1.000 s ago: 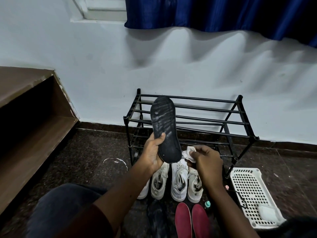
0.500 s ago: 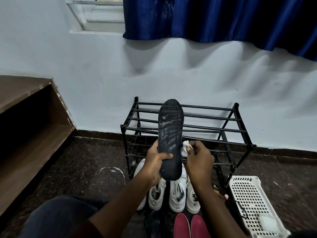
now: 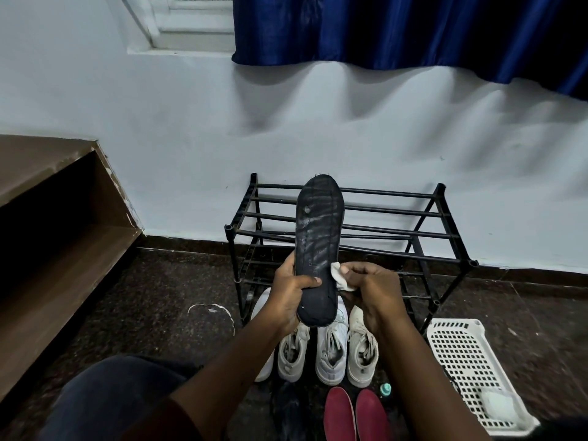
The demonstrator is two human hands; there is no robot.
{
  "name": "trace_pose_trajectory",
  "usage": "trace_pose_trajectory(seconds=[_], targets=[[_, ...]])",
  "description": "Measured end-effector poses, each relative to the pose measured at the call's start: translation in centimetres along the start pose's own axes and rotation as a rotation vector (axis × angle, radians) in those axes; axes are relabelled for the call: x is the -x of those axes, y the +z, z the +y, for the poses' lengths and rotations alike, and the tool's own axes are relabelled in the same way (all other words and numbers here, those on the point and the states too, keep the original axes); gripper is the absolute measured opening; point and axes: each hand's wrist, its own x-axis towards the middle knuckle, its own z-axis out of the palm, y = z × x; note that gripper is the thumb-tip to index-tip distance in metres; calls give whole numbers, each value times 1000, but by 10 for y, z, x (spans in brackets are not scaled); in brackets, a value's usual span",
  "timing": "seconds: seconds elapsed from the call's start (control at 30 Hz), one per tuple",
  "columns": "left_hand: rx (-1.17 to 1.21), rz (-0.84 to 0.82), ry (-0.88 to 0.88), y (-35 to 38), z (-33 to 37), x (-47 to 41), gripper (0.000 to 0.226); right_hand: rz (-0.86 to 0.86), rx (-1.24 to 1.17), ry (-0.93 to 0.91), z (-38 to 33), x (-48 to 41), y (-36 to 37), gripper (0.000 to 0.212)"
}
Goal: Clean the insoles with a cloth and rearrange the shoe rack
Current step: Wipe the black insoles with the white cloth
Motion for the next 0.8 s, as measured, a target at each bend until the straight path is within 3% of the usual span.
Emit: trace_pose_trajectory(seconds=[0.23, 0.6, 0.8], targets=[[73, 9, -1, 2, -3, 1, 54, -3, 181, 56, 6, -11, 9, 9], [181, 70, 10, -1, -7, 0, 58, 14, 219, 76, 21, 10, 0, 7], [244, 123, 10, -3, -5, -4, 59, -129, 249, 219, 15, 25, -10, 17]])
